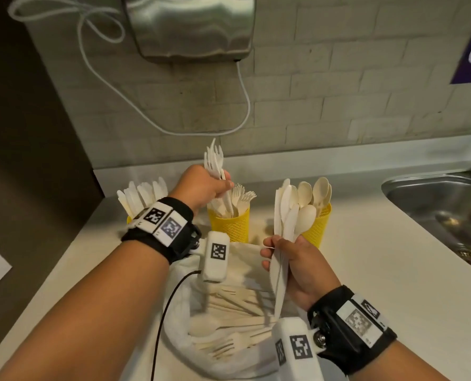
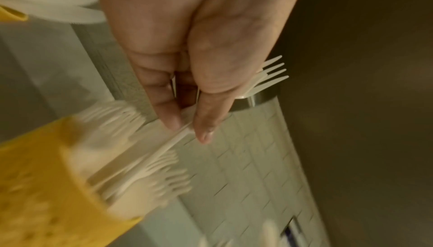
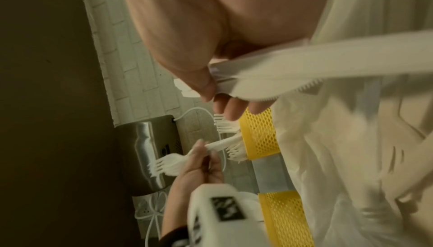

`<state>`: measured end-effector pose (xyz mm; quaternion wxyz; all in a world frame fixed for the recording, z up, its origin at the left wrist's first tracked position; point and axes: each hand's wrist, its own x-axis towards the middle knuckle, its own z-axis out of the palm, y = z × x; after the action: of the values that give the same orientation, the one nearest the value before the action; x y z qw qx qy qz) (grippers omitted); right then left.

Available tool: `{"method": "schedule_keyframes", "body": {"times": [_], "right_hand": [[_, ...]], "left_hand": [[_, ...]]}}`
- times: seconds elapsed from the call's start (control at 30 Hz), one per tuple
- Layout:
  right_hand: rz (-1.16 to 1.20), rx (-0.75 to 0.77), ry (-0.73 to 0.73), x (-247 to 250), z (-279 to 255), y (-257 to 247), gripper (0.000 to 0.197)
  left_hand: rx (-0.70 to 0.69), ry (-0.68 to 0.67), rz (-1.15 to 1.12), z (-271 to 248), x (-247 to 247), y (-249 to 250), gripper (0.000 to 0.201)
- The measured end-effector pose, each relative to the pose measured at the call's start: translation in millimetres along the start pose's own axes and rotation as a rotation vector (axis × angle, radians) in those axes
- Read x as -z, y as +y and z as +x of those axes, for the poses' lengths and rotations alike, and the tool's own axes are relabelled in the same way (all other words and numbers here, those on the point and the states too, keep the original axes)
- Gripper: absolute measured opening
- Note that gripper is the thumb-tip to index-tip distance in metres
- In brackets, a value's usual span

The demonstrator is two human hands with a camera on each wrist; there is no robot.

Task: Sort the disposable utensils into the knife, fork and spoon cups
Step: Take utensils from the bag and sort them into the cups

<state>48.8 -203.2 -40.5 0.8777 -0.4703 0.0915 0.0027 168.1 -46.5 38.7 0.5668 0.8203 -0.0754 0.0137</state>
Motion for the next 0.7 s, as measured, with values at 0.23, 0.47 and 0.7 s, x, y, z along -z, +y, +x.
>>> {"method": "schedule_keyframes", "body": {"times": [0.23,0.47,0.7], "right_hand": [[-0.034,-0.004,-0.025,3.3,-3.4,-2.7,0.007],[-0.034,-0.078,-0.128,-0.6,-0.4,-0.7,0.009],[-0.085,-0.132,-0.197,-10.8,3.6,8.0,0.009]], "left_hand": [[-0.021,0.061,0.396,4.7,-15.0,-8.0,0.049],[-0.163,0.268,0.481,-30.6,-4.6,-5.3,0.064],[-0.117,0.101,0.400,-37.5,-16.5,-26.7,0.036]]}}
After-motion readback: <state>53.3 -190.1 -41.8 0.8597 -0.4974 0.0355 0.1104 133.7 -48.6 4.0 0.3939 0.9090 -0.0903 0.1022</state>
